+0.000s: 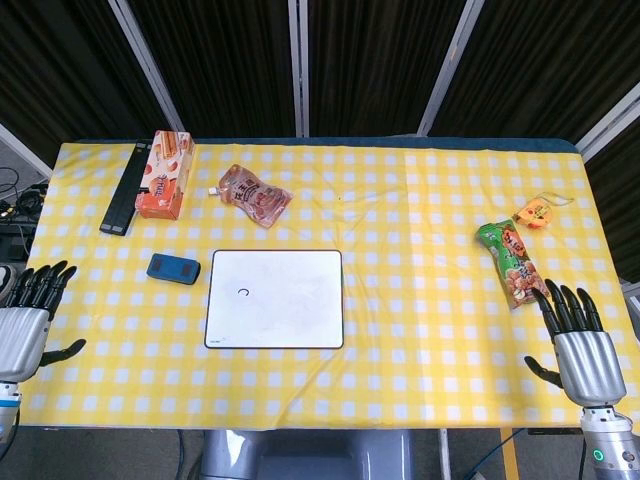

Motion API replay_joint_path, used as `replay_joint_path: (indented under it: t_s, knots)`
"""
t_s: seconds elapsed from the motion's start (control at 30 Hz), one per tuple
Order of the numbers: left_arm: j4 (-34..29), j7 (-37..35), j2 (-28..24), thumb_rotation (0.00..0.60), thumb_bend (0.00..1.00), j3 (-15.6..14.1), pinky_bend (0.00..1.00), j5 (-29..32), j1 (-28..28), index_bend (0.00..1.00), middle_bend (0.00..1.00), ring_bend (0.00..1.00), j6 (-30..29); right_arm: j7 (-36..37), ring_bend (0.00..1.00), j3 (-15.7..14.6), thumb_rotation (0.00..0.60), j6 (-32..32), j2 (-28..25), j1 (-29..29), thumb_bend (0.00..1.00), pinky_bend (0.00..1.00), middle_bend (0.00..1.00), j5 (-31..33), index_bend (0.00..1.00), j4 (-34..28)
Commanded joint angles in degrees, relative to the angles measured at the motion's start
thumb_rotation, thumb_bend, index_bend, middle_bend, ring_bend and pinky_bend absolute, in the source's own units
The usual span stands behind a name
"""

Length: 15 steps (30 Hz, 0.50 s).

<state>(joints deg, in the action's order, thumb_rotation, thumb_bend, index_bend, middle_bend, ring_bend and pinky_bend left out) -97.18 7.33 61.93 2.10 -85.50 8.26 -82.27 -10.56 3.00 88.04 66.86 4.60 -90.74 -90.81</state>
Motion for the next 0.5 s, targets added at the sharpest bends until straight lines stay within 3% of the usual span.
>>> replay_joint_path:
  t_s: [0.03, 0.27, 0.5]
  knots:
    - [0.0, -0.1, 0.0, 0.6, 0.0, 0.0, 0.0, 0.1, 0.0, 0.0, 0.0, 0.0, 0.1, 0.0, 0.0, 0.0, 0.6, -0.2, 0.0, 0.0, 0.0, 0.0, 0.0, 0.2, 0.0, 0.0]
    - [0.6, -0.4, 0.2, 0.6, 0.0, 0.1, 0.0, 0.8, 0.6, 0.0, 0.0, 0.0, 1.5, -0.1, 0.0, -0.1, 0.6, -0.7, -0.1, 0.1, 0.0, 0.0, 0.0, 0.4, 0.0, -0.3]
    - [3.4, -0.2, 2.7, 0.6, 0.0, 1.9, 0.0, 2.2, 6.0, 0.0, 0.0, 0.0, 9.0, -0.3, 0.0, 0.2, 0.6, -0.8, -0.3, 0.3, 0.0, 0.0, 0.0, 0.8, 0.0, -1.1]
